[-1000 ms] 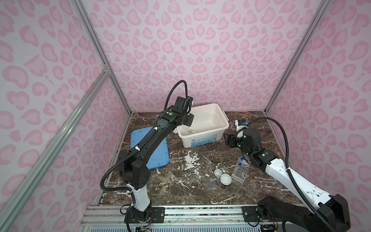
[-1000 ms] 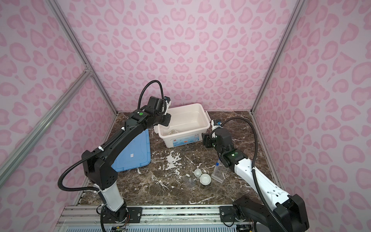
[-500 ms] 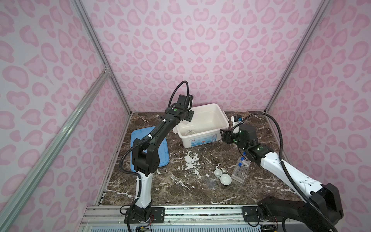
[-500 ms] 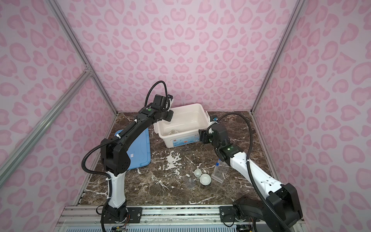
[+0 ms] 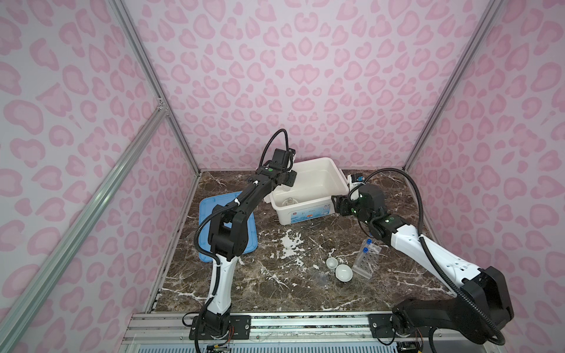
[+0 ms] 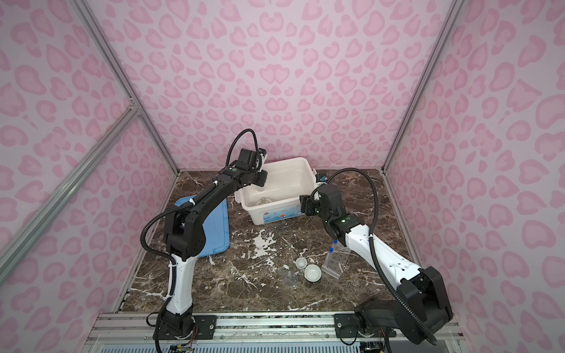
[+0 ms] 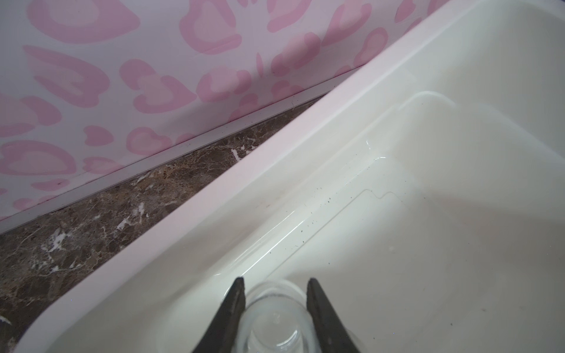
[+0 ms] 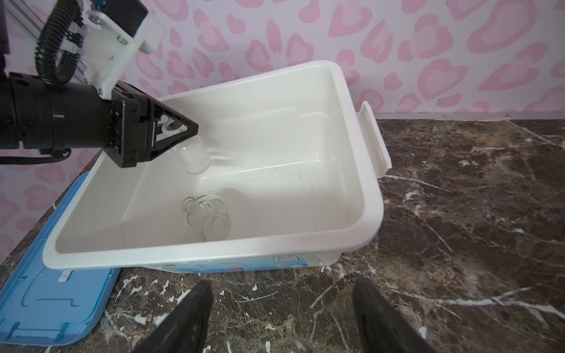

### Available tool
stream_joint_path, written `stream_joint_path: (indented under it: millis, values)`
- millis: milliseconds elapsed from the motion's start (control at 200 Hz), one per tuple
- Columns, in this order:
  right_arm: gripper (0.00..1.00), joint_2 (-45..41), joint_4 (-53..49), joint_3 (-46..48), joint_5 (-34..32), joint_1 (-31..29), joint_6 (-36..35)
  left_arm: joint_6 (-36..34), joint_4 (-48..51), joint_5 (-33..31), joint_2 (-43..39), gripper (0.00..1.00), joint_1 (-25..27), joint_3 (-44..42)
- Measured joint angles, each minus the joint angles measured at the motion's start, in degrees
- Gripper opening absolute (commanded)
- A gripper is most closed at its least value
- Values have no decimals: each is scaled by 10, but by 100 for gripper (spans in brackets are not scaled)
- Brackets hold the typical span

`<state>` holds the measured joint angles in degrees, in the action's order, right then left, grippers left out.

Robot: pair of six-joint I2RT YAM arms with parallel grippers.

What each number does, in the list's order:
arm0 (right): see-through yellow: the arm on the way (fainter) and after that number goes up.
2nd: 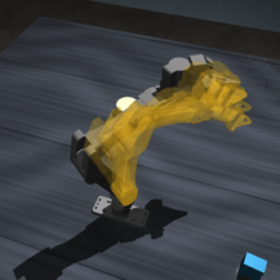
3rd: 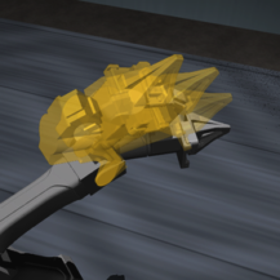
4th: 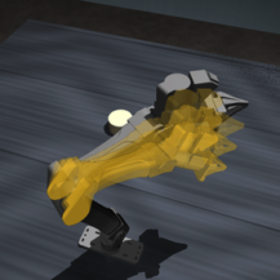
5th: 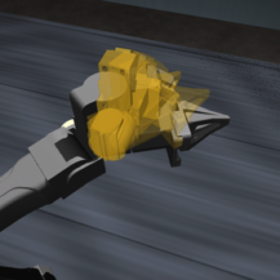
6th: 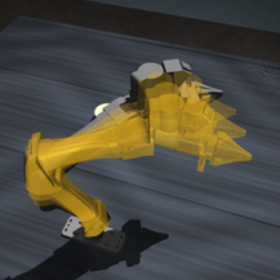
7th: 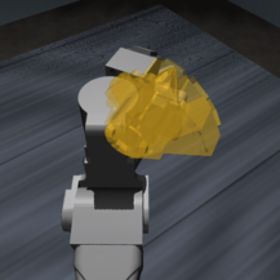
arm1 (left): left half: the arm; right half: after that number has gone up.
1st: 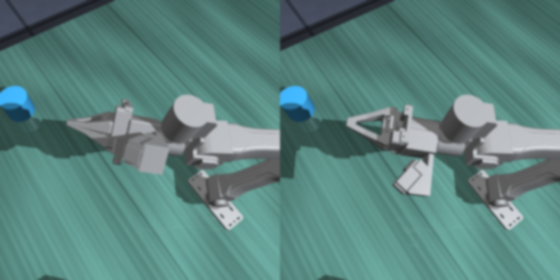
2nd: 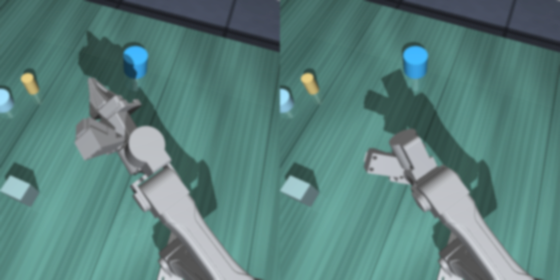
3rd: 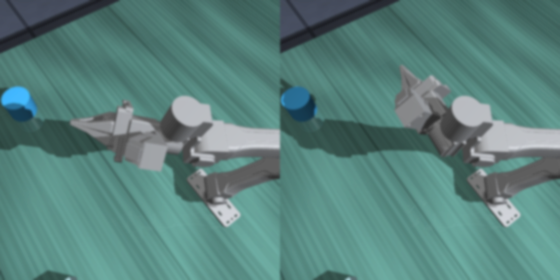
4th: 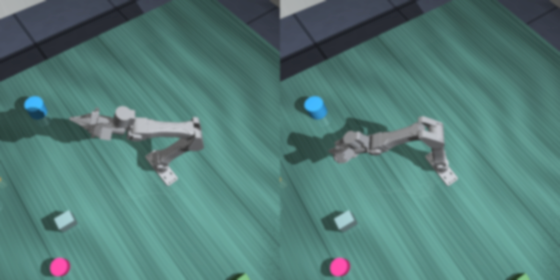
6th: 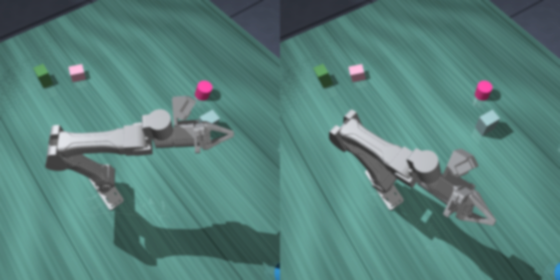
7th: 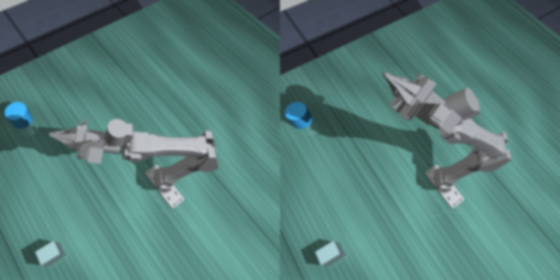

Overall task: Organize the chemistry lab equipment
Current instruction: 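Lower the beaker into the bin, open left gripper while right gripper nears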

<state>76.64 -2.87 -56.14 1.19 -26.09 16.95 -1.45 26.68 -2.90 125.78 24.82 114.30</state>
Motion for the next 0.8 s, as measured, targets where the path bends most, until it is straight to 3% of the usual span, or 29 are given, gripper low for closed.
stream_joint_path:
  millis: [390, 805]
  values:
    - [74, 5, 0, -7, 3, 0, 0, 27, -53, 0, 0, 23, -4, -65]
    - [74, 9, 0, -7, 3, 0, 0, 45, -70, 10, 25, 23, -5, -62]
